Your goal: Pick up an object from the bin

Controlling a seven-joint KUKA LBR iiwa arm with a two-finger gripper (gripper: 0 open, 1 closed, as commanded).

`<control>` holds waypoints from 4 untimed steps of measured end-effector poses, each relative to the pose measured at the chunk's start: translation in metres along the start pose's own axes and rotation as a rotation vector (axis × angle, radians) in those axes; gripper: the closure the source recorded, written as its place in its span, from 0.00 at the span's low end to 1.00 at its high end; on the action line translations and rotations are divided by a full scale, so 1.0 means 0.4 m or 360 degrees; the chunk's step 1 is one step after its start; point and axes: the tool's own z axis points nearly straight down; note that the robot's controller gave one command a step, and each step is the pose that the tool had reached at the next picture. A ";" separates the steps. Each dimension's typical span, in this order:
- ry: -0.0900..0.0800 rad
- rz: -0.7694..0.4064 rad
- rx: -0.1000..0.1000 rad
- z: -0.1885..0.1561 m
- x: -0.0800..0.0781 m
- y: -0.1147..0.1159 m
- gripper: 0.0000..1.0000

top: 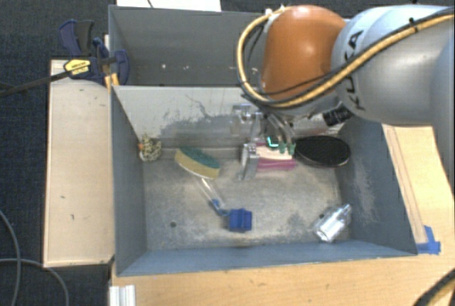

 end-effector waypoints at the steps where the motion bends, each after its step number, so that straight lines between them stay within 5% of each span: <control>1: 0.0006 0.0055 0.0002 0.124 0.153 -0.023 0.00; 2: 0.0002 -0.0041 0.0002 0.241 0.262 -0.010 0.00; 3: -0.0009 -0.0030 0.0000 0.235 0.256 -0.010 1.00; 4: -0.0009 -0.0025 0.0000 0.235 0.256 -0.010 0.00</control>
Offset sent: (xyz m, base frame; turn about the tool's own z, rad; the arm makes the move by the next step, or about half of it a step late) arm -0.0584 -0.0089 -0.0464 0.0373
